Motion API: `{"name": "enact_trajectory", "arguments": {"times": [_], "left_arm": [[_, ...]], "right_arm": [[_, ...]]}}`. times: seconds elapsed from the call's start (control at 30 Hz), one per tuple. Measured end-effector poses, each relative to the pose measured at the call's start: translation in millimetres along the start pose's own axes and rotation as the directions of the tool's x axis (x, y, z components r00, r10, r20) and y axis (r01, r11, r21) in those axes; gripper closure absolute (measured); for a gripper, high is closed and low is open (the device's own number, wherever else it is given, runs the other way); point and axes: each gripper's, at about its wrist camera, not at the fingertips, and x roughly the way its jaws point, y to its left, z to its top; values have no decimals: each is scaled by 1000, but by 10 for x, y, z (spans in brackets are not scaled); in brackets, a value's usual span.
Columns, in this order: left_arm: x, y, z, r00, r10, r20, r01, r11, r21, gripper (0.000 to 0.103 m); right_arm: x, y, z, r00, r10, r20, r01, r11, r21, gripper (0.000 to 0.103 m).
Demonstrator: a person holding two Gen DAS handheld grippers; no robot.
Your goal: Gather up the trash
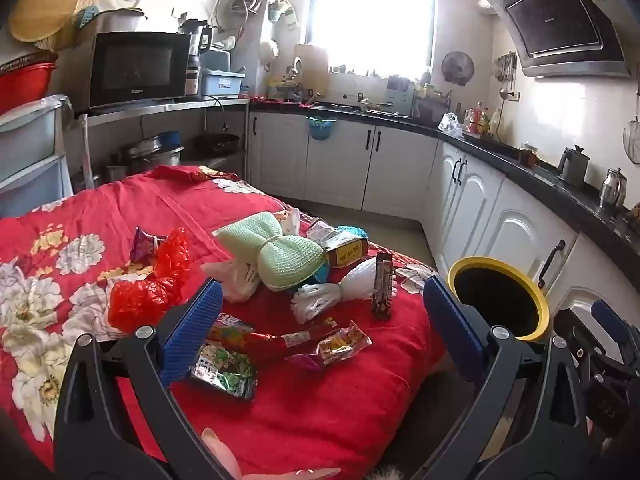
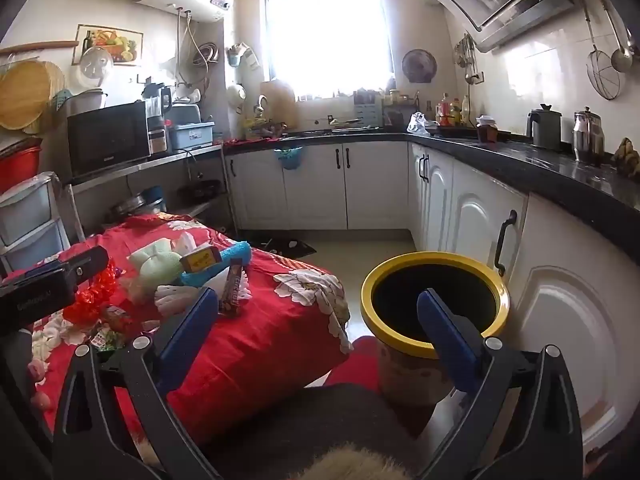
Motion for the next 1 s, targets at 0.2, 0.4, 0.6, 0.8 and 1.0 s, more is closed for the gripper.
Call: {"name": "enact_trajectory", "arguments": {"times": [0.2, 0.4, 0.6, 0.8, 1.0], "left_arm": [[-6, 3, 13, 1000, 0, 15, 0, 1000, 3, 11], [-72, -45, 50, 1000, -8, 25, 7, 1000, 7, 11], [-85, -39, 27, 999, -13, 35, 12, 1000, 11, 11], [-95, -50, 32, 999, -13, 39, 12, 1000, 15, 11], [-99, -90, 29, 999, -14, 44, 13, 1000, 21, 11]], "right_arm": [[-4, -14, 16, 1000, -4, 0, 4, 1000, 8, 6], [-30, -18, -3, 1000, -3, 3, 3, 1000, 16, 6], [-19, -40, 7, 1000, -3, 1, 3, 1000, 19, 6], [-18, -42, 9, 1000, -3, 4, 3, 1000, 18, 6], [-22, -41, 11, 1000, -3, 4, 3, 1000, 18, 6]]}}
